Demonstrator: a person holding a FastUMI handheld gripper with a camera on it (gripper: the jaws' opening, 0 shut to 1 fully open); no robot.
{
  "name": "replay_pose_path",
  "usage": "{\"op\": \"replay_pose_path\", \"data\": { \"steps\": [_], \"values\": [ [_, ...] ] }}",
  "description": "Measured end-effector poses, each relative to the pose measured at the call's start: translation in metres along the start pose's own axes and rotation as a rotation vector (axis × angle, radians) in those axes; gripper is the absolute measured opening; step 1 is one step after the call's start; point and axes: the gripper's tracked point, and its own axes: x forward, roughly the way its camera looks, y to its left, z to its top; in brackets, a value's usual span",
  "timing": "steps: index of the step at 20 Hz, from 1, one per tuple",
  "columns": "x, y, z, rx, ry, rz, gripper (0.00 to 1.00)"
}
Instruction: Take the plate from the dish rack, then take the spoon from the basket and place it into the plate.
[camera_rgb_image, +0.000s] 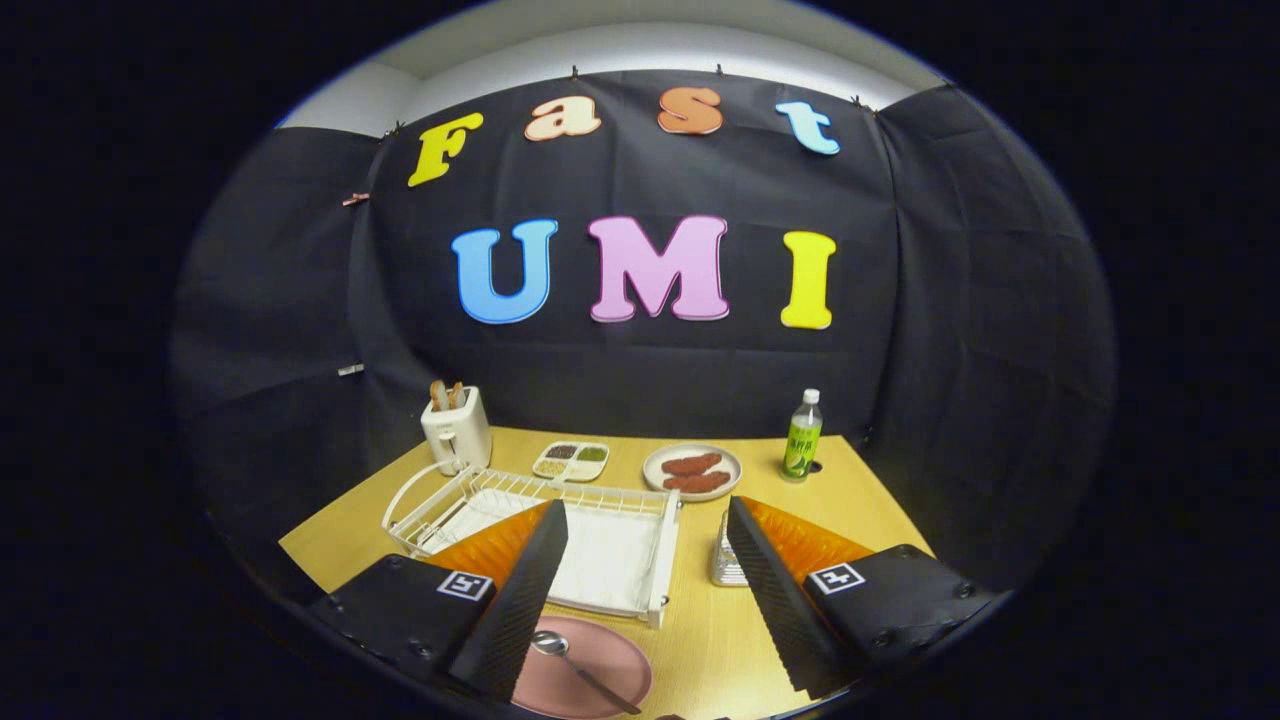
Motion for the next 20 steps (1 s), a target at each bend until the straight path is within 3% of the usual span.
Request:
{"op": "replay_pose_path", "data": {
  "steps": [4, 8, 14, 20],
  "values": [
    [-0.025, -0.018, 0.064, 0.007, -0.118, -0.07, 0.98],
    [-0.052, -0.049, 0.089, -0.001, -0.176, -0.183, 0.98],
    [-0.064, -0.076, 0.076, 0.068, -0.164, -0.27, 0.98],
    [-0.053, -0.081, 0.068, 0.094, -0.147, -0.268, 0.98]
  ]
}}
